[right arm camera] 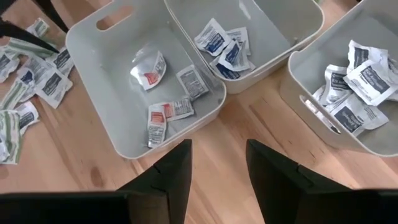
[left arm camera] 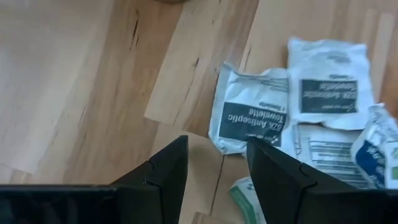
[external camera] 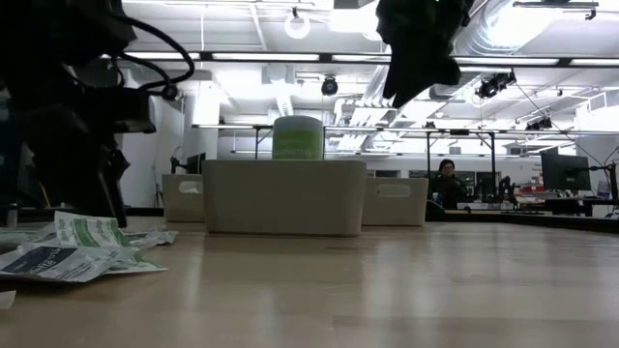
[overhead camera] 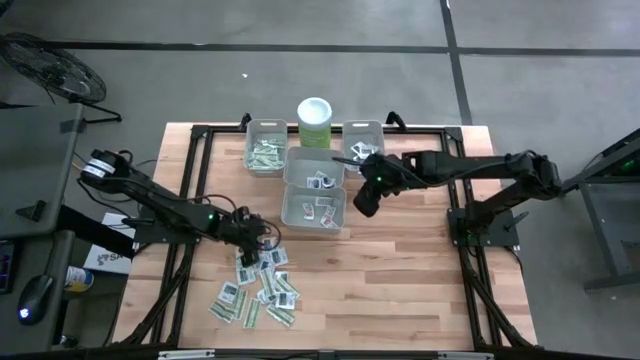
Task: Pick & Place First Aid Supplies
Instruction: Put the towelette pack into the right bin
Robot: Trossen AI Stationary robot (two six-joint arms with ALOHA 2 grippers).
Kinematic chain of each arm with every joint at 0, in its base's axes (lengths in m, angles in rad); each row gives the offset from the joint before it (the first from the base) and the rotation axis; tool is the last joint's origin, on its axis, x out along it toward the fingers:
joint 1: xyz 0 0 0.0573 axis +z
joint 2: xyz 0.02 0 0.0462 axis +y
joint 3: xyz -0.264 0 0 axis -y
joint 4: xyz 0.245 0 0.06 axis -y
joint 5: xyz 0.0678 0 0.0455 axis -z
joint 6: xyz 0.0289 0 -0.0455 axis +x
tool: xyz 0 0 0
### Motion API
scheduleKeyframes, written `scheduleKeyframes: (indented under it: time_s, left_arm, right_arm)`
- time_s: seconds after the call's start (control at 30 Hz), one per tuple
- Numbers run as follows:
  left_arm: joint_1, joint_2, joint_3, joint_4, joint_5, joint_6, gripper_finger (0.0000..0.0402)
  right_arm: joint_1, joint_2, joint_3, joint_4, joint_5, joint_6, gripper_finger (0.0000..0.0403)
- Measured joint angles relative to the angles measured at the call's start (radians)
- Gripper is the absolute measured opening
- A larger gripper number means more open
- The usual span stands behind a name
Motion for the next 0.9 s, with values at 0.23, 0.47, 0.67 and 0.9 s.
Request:
scheduleKeyframes:
  time_s: [0.23, 0.47, 0.67, 0.9]
  left_arm:
    - [-0.001, 0.06, 0.003, 0.005, -0.003, 0.0, 0.0163]
    - [-0.001, 0.105, 0.005, 0.006, -0.011, 0.0, 0.0158]
    - [0.0, 0.124, 0.005, 0.012, -0.012, -0.008, 0.0111]
    - [0.0, 0.129, 0.003, 0.014, -0.014, -0.012, 0.0049]
  right_arm:
    - [0.061, 0.0, 0.0, 0.0, 0.044, 0.053, 0.0145]
    - [0.123, 0.0, 0.0, 0.0, 0.095, 0.104, 0.0142]
    - [0.169, 0.0, 0.0, 0.0, 0.127, 0.144, 0.0142]
    - [0.209, 0.0, 0.0, 0.0, 0.131, 0.186, 0.0142]
